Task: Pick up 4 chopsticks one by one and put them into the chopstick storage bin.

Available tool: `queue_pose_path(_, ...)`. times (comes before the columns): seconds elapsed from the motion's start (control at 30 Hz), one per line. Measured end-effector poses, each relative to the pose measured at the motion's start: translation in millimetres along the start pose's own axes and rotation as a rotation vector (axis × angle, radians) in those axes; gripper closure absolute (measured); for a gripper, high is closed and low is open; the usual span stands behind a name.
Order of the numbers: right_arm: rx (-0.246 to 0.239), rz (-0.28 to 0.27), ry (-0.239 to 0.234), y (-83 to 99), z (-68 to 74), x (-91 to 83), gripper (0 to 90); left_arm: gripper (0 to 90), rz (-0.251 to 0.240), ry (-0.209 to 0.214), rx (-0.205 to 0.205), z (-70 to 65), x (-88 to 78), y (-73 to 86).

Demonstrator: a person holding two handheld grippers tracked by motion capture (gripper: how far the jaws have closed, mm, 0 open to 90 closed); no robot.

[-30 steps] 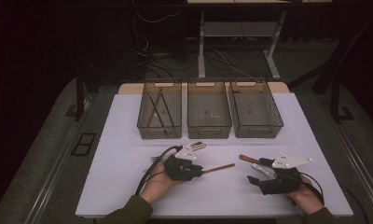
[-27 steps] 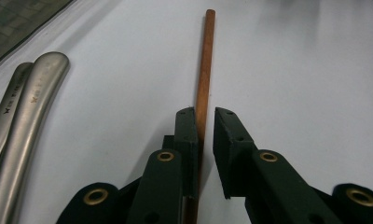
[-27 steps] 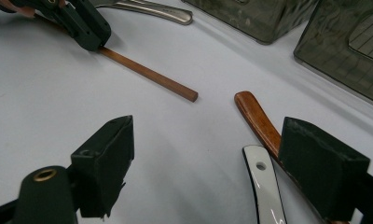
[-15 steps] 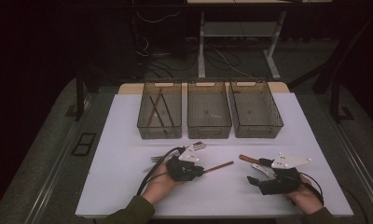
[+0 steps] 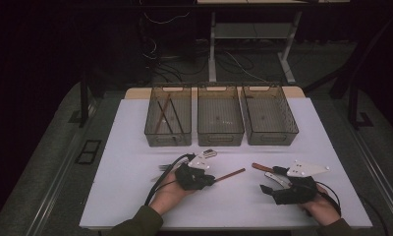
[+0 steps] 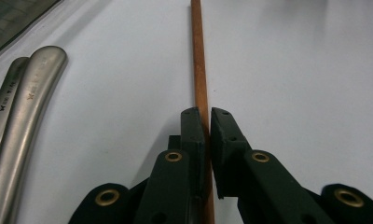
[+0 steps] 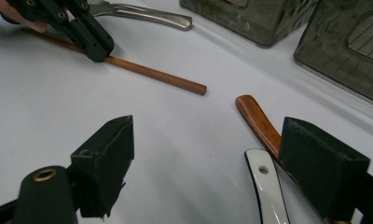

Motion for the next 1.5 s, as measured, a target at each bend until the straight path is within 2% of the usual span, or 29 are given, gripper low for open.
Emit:
queue_pose_path(0.13,0.008,-0.003,-0.004,0.3,0.3,1.2,17.9,83.6,-0.001,0.000,0.011,0.3,-3.8,-0.6)
queue_pose_path(0.4,0.009,-0.003,-0.004,0.7,-0.4,1.3,17.9,83.6,-0.036,0.007,0.003,1.1,-16.5,-1.2)
queue_pose_path(0.57,0.007,-0.004,-0.006,0.5,-0.1,1.4,17.9,83.6,-0.057,0.008,-0.018,2.5,-22.9,-0.7)
queue_pose_path(0.8,0.012,-0.007,-0.005,1.0,-1.2,0.6,17.9,83.7,-0.068,0.016,-0.014,10.4,-38.1,2.3)
queue_pose_path(1.17,0.007,-0.003,-0.009,0.8,-0.7,1.3,17.9,83.7,-0.106,-0.018,-0.057,26.5,-64.9,12.0)
queue_pose_path(1.5,0.008,-0.003,-0.011,0.7,-0.6,1.5,17.9,84.0,-0.127,-0.067,-0.129,42.7,-85.6,23.5)
Point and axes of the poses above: each handheld gripper's, and its own axes: x roughly forward along the jaws, y roughly out of its underside, z roughly to its left, the point moved 1 cm from there along x, roughly forward along the jaws, and after that the axes turned 12 degrees about z, right-handed, at the moved point
